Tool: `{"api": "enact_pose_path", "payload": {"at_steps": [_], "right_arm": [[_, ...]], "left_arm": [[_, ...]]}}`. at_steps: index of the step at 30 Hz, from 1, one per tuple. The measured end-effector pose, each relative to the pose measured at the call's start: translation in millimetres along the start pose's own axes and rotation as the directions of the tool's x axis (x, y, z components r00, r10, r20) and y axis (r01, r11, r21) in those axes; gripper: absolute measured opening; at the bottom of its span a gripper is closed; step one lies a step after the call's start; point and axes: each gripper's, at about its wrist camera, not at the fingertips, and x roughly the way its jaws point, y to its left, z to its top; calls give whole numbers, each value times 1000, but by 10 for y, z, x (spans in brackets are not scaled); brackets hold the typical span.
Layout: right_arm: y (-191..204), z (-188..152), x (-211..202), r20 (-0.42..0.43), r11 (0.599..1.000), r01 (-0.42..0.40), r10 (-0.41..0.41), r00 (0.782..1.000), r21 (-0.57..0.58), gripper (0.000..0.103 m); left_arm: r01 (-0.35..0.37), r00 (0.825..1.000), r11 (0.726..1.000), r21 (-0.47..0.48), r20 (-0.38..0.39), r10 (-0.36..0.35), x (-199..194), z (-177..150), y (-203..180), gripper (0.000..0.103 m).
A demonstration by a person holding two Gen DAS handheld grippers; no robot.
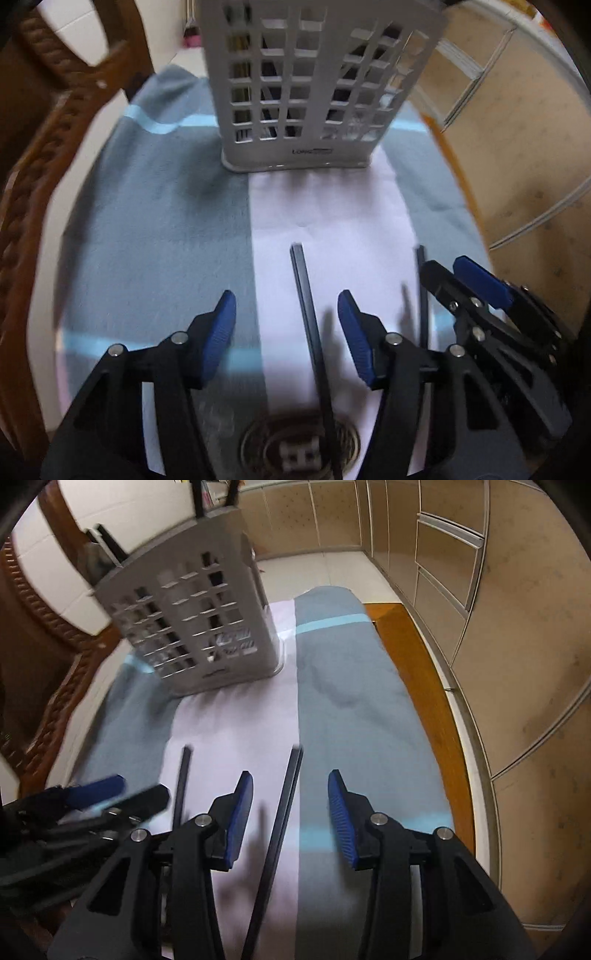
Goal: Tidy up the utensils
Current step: 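Lower the left tool onto the last black chopstick and close on it, then lift the chopsticks with both tools and lower them into the caddy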
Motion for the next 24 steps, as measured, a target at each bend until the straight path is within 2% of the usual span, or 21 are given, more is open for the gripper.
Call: {"api": "enact_pose_path", "payload": {"at_steps": [1,3,5,6,7,8,9,11,13,16,18,20,21,23,24], "right_arm": [[7,32,60,-14,1000,10,-11,1000,-6,36],[19,68,206,-58,1000,19,-20,998,-18,30],[83,87,245,-51,997,49,-53,997,-60,28],[106,94,249,-52,995,60,-64,997,-75,27],[114,105,251,-55,994,61,-66,996,-86,23],[118,112,249,-57,993,61,-67,996,-97,19],[126,115,247,-59,992,61,-68,996,-109,10],[140,114,229,-59,991,56,-64,996,-126,10],[106,107,144,-42,995,13,-18,999,-102,9],[66,106,-204,36,995,-53,56,998,-87,8],[73,51,-551,108,989,-108,119,987,-105,8],[84,-28,-910,175,983,-125,148,973,-137,8],[87,-85,-1128,212,978,-139,170,962,-155,8],[82,-205,-1519,276,969,-174,219,936,-178,8],[67,-235,-1644,297,966,-178,228,927,-188,8]], "left_arm": [[-7,1000,1000,7,-29,7,94,51,-30,52],[-52,998,998,27,-28,53,150,102,-80,51],[-79,996,997,22,-36,80,170,147,-109,49],[-83,996,996,15,-37,84,171,161,-108,43],[-85,996,996,14,-33,85,160,173,-105,24],[-84,996,996,14,-33,84,155,186,-112,14],[-82,996,997,13,-33,82,151,186,-110,10],[-66,998,998,13,-21,67,143,181,-99,8],[-37,999,999,-7,-17,37,131,181,-34,7],[10,1000,999,-32,17,-9,-83,130,118,7],[51,996,998,-36,70,-48,-382,80,223,7],[82,985,996,-34,156,-75,-805,-33,332,7],[99,974,995,-35,209,-89,-1052,-111,389,7],[129,945,991,-29,306,-114,-1483,-247,426,7],[149,925,988,-28,359,-129,-1713,-334,459,7]]}}
